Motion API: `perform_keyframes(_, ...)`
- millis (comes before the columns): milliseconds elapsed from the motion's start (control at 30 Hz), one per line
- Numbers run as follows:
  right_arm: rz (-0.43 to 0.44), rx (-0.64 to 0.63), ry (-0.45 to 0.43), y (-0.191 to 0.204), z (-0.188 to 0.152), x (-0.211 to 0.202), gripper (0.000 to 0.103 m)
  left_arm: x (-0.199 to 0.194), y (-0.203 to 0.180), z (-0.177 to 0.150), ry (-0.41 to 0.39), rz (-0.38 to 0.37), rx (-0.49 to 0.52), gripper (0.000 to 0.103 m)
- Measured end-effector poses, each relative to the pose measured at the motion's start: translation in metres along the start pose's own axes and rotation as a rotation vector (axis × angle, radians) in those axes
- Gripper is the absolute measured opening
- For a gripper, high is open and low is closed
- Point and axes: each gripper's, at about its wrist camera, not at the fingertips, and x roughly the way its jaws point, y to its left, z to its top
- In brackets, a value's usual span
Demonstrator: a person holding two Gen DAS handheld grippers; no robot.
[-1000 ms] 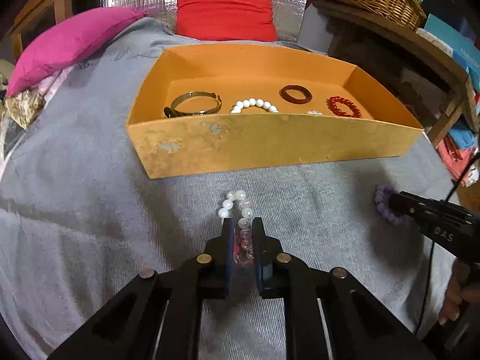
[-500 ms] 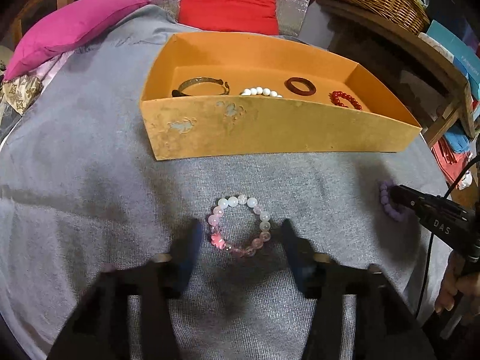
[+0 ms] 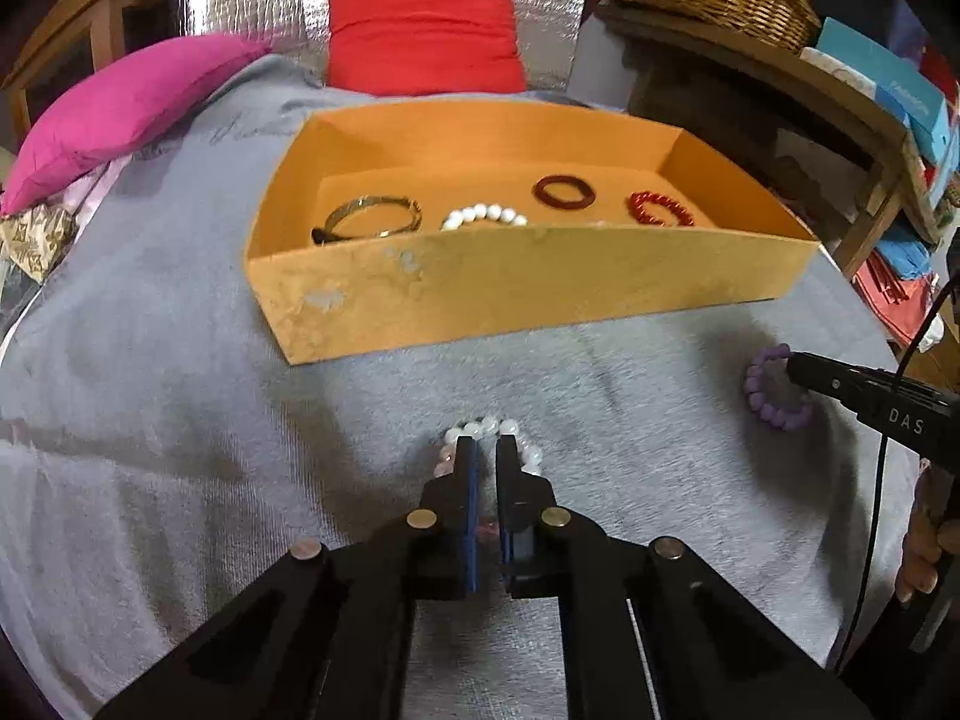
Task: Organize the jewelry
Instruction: 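Lift pink-and-white bracelet with left tool while right tool lifts purple bracelet toward box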
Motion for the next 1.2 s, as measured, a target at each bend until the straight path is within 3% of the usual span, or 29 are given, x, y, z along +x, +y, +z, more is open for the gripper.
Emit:
perform_keyframes(333,0.037,0.021,-0.056,0.001,0.003,-0.014,0.011,-0.017,0.007,0.002,-0.038,-0.014,-0.010,0.006)
perform_keyframes(533,0.025,0.033,-0.018,0.000,0.002,-0.005,0.011,-0.013,0.009,-0.005,0.011,-0.044,-0.015,0.010)
perform_keyframes(567,0.028,0.038,-0.011,-0.001,0.002,-0.004,0.011,-0.012,0.010,-0.005,0.020,-0.049,-0.020,0.028)
perform_keyframes(600,0.029,0.040,-0.008,-0.002,0.001,-0.003,0.011,-0.012,0.009,-0.007,0.023,-0.049,-0.023,0.058)
perform_keyframes(633,0.027,0.038,-0.006,-0.001,0.001,-0.002,0.011,-0.012,0.009,-0.007,0.017,-0.043,-0.028,0.070)
perform_keyframes(667,0.025,0.034,-0.005,0.000,0.001,-0.001,0.011,-0.015,0.008,-0.008,-0.005,-0.032,-0.029,0.075)
perform_keyframes(833,0.023,0.028,0.017,0.002,-0.002,0.004,0.011,-0.001,0.004,-0.010,0.022,-0.014,-0.013,0.074)
perform_keyframes(867,0.023,0.025,0.021,0.003,-0.003,0.005,0.011,0.003,0.005,-0.011,0.034,-0.013,-0.019,0.063)
perform_keyframes(900,0.021,0.022,0.024,0.003,-0.004,0.005,0.011,0.009,0.007,-0.011,0.055,-0.017,-0.026,0.045)
perform_keyframes(1067,0.024,0.020,0.031,0.004,-0.005,0.005,0.011,0.012,0.004,-0.011,0.035,0.000,0.011,0.018)
perform_keyframes(1133,0.027,0.021,0.026,0.004,-0.005,0.004,0.011,0.011,0.004,-0.010,0.032,-0.011,0.008,0.018)
perform_keyframes(1200,0.026,0.015,0.019,0.006,-0.004,0.002,0.011,0.007,0.001,-0.010,0.021,-0.016,0.022,0.010)
